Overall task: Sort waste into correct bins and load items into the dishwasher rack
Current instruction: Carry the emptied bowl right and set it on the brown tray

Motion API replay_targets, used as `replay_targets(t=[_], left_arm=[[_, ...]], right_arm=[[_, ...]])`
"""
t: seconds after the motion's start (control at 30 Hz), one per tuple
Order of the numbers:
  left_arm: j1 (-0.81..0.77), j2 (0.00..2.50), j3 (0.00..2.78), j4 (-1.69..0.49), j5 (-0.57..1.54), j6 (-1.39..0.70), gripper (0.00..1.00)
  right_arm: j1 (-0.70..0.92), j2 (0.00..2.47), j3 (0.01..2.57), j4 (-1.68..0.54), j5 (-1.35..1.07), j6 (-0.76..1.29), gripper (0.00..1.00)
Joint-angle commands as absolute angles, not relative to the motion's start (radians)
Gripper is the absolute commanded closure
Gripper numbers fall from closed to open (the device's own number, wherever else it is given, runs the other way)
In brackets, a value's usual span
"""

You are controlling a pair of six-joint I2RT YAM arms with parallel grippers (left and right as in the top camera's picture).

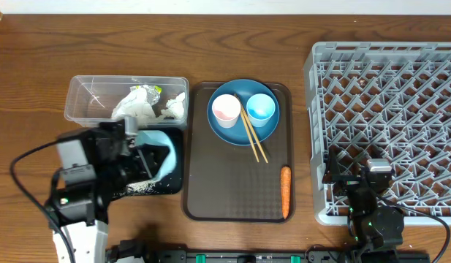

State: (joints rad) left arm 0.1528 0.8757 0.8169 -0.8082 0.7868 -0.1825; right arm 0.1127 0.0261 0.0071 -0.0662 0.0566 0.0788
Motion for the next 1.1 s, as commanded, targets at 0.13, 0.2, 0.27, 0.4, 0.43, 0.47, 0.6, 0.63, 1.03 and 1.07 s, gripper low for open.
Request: replay_targets(t=[0.13,0.2,0.27,0.4,0.43,0.47,0.6,0.63,1.03,1.07], left_arm=[[-0.109,0.902,0.838,-0.8,0.561,-0.278,0.94],[-0.168,0.916,0.838,-0.798,0.512,-0.301,0.94],[-0.222,0.934,0.836,-0.798,0.466,-0.321,0.94],[-0.328,0.987,0.83,-0.775,0.451,-0.326,0.94],[-0.35,1.0,0.826,-0.765,0.451,-0.33,0.94],[-0.375,1.016,0.822,-0.751,0.45,-0.336,0.94],[-0.453,1.087,0.82,-0.719,0.4,-0.375,0.94],[-0.474,1.106,0.82,-0.711,0.382,-0.381,0.94],[-0.698,1.333,0.82,-0.574,0.277,-0.474,0.94],[-0.711,1.348,0.82,-0.564,0.27,-0.477,0.94]], right_arm=[[0.121,0.026,0.006,-0.069,0.063,0.073,0.01],[0.121,0.026,0.006,-0.069,0.063,0.073,0.01],[0.121,0.026,0.006,-0.069,0.063,0.073,0.01],[0.121,0.026,0.006,-0.069,0.063,0.073,0.01],[0.121,0.026,0.006,-0.069,0.063,0.073,0.01],[0.121,0.026,0.006,-0.069,0.063,0.073,0.01],[0.121,0.026,0.006,-0.069,0.063,0.073,0.01],[0.121,0.026,0.006,-0.069,0.063,0.073,0.01],[0.121,0.026,0.006,-0.069,0.063,0.073,0.01],[0.121,0.026,0.006,-0.069,0.063,0.073,0.01]])
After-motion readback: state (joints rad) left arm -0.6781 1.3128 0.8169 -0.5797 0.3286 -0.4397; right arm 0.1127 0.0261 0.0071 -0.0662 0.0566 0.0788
